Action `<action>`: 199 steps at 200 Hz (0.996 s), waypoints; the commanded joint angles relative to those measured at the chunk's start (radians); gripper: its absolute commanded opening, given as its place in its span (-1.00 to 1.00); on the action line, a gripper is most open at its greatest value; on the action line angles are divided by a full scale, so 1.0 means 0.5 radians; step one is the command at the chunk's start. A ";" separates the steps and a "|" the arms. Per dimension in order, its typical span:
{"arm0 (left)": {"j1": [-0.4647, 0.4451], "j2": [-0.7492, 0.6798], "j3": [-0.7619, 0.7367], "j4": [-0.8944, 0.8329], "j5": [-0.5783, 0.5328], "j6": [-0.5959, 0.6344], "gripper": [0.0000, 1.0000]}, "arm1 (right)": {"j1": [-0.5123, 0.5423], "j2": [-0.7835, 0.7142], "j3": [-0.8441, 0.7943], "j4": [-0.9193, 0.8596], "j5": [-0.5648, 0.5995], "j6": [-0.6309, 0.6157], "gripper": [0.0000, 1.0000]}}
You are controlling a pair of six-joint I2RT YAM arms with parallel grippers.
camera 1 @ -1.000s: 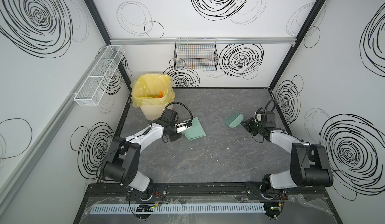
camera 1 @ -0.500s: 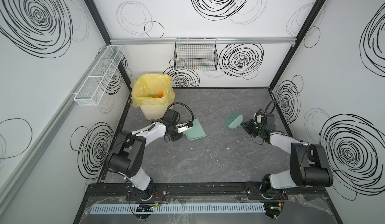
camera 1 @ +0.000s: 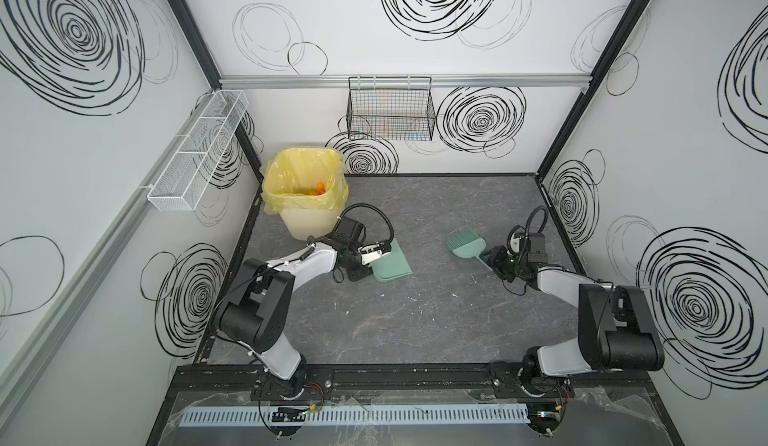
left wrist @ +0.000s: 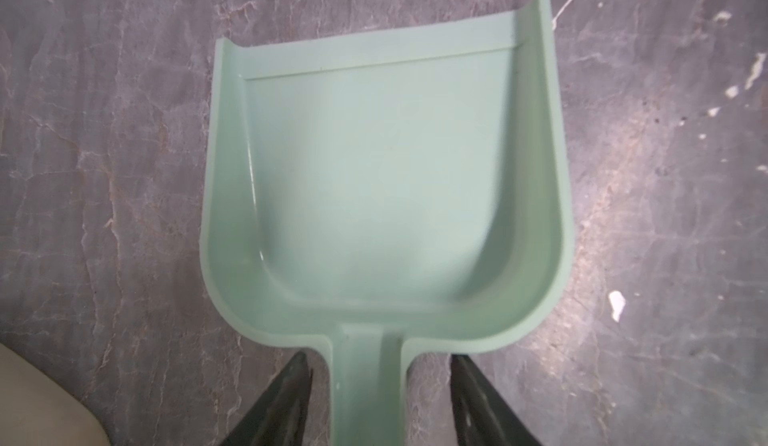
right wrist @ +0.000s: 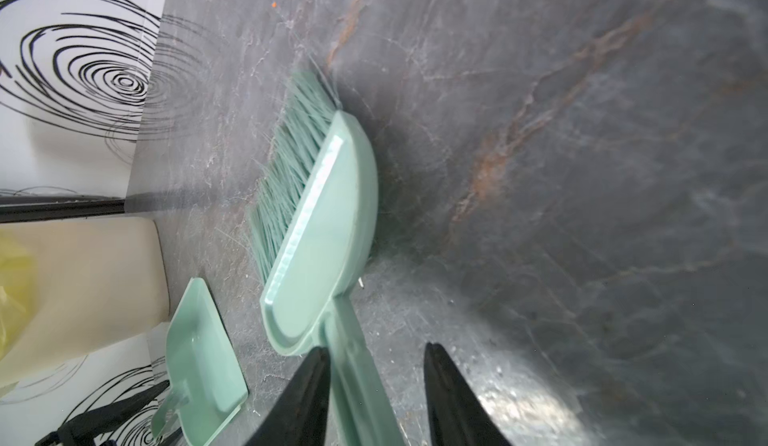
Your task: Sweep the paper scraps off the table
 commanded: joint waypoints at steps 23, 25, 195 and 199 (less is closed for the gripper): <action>0.005 -0.168 0.047 -0.099 0.144 -0.037 0.32 | -0.006 -0.048 -0.049 -0.165 0.124 -0.072 0.05; 0.009 -0.178 0.051 -0.108 0.157 -0.039 0.33 | -0.005 -0.053 -0.052 -0.170 0.129 -0.072 0.07; 0.869 -1.150 -0.645 1.209 0.256 -1.380 0.92 | 0.007 -0.976 0.093 -0.147 1.064 -0.523 1.00; 0.869 -1.151 -0.678 1.270 0.230 -1.391 0.92 | 0.007 -0.979 0.067 -0.098 1.092 -0.535 1.00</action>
